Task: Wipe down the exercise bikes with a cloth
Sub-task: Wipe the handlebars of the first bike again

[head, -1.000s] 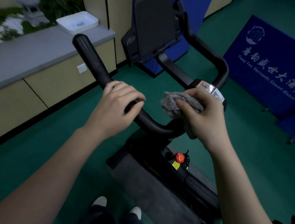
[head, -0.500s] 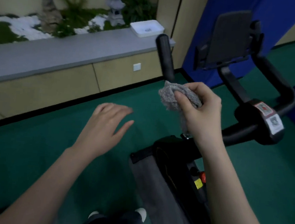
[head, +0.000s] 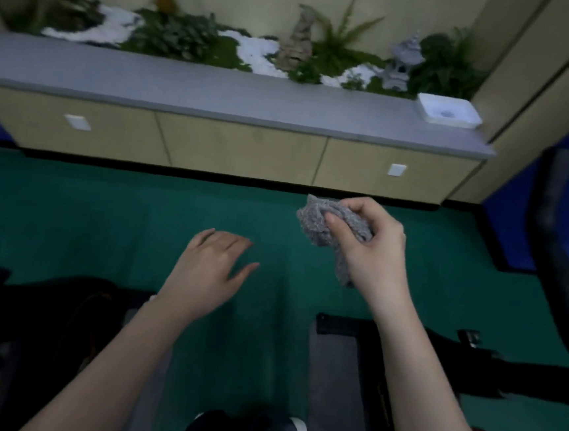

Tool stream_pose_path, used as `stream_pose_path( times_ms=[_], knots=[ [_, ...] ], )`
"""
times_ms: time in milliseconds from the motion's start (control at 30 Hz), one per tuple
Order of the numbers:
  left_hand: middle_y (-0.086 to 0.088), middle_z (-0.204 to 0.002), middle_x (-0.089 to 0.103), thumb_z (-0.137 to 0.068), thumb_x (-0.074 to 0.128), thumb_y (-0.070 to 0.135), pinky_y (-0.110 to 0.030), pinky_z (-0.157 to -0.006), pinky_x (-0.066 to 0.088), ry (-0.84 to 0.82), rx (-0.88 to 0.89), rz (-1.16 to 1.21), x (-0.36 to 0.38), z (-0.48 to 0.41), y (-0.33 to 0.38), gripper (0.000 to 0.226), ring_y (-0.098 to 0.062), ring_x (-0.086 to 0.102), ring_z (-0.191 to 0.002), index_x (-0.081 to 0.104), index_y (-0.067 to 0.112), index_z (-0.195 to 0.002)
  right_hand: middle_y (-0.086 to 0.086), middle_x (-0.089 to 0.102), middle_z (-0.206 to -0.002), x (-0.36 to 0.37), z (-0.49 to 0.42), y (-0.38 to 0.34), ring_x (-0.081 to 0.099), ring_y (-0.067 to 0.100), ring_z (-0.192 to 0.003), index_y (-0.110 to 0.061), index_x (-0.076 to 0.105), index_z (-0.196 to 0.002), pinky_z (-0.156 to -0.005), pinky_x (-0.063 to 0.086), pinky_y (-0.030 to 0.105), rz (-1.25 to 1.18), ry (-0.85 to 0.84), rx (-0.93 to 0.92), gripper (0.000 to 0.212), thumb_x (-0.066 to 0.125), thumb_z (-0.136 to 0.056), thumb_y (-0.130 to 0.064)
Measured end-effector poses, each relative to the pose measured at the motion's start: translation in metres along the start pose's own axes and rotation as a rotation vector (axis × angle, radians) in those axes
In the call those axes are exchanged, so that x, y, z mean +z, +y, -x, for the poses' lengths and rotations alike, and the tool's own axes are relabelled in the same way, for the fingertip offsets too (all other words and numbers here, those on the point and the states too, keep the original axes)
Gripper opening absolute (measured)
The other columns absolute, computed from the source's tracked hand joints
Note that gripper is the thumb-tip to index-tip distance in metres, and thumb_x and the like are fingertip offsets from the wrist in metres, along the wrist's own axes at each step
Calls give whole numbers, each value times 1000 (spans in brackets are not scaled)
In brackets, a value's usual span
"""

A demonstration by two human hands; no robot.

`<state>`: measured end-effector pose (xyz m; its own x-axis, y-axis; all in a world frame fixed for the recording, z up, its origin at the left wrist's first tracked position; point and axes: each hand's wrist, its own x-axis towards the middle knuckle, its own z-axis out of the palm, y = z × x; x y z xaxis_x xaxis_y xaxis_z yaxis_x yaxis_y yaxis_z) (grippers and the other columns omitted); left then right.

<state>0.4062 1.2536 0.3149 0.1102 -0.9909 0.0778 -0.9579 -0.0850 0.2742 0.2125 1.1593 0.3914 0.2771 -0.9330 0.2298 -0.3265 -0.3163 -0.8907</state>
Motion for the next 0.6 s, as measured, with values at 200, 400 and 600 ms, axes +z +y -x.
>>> stream_pose_path(
  times_ms=[200, 400, 600],
  knots=[
    [0, -125, 62, -91, 53, 46, -33, -104, 35, -53, -243, 47, 7, 85, -69, 46, -21, 55, -118, 58, 15, -126, -14, 66, -74, 91, 26, -28, 60, 0, -69, -21, 64, -81, -67, 46, 18, -69, -189, -47, 9, 70, -83, -14],
    [8, -139, 50, -93, 39, 55, -30, -111, 23, -83, -512, 40, 11, 158, -109, 53, -11, 40, -132, 45, 24, -136, -14, 65, -75, 156, 48, -50, 60, -3, -70, -24, 63, -79, -64, 43, 11, -101, -449, -112, 13, 69, -84, -13],
    [6, -147, 40, -92, 29, 63, -36, -117, 12, -140, -861, 41, 7, 227, -114, 63, -11, 28, -140, 34, 26, -143, -10, 66, -75, 207, 64, -57, 61, 0, -70, -17, 65, -82, -65, 45, 14, -169, -738, -163, 7, 69, -84, -13]
  ],
)
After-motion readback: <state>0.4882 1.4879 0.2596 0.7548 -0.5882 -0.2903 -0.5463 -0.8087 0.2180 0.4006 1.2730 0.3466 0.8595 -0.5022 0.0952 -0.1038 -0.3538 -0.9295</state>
